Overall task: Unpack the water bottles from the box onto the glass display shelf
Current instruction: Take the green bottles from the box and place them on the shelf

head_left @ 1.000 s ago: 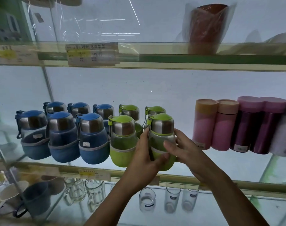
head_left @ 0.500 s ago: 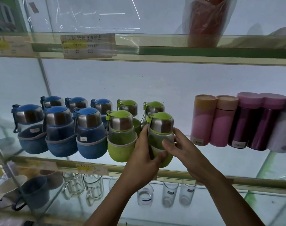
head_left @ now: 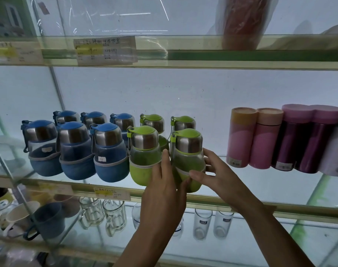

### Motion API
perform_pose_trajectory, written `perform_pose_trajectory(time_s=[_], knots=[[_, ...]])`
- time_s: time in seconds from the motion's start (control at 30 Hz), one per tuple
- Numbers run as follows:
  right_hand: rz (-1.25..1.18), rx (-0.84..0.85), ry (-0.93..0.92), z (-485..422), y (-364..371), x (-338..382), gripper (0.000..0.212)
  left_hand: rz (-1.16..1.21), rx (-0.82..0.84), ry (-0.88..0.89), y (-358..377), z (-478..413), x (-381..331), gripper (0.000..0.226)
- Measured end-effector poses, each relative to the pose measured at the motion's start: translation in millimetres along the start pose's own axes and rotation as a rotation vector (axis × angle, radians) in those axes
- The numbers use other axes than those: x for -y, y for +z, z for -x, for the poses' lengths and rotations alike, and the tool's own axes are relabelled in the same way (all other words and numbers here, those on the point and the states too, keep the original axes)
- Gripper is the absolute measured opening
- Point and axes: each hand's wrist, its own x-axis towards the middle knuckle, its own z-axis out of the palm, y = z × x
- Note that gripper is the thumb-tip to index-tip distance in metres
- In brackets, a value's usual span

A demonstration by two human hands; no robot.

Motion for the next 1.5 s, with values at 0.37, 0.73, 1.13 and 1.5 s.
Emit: perform_pose_trajectory(time_s=[0.37, 0.73, 1.13, 1.5], knots=[[0.155, -0.088, 0.008, 0, 12, 10, 0.076, 0.012, -0.046, -0.045, -3, 3, 8, 0.081], [0.205, 0.015, -0.006, 6, 8, 12, 0.086, 0.14, -0.067, -0.086, -6, 5, 9, 0.082], [0.182, -0.073, -0.013, 16, 7, 17, 0.068, 0.294, -0.096, 0.008, -7, 15, -7, 0.062], [0.088, -0.178, 0.0, 55, -30, 24, 0.046, 0.397, 0.011, 0.12, 16, 14, -42, 0.032]])
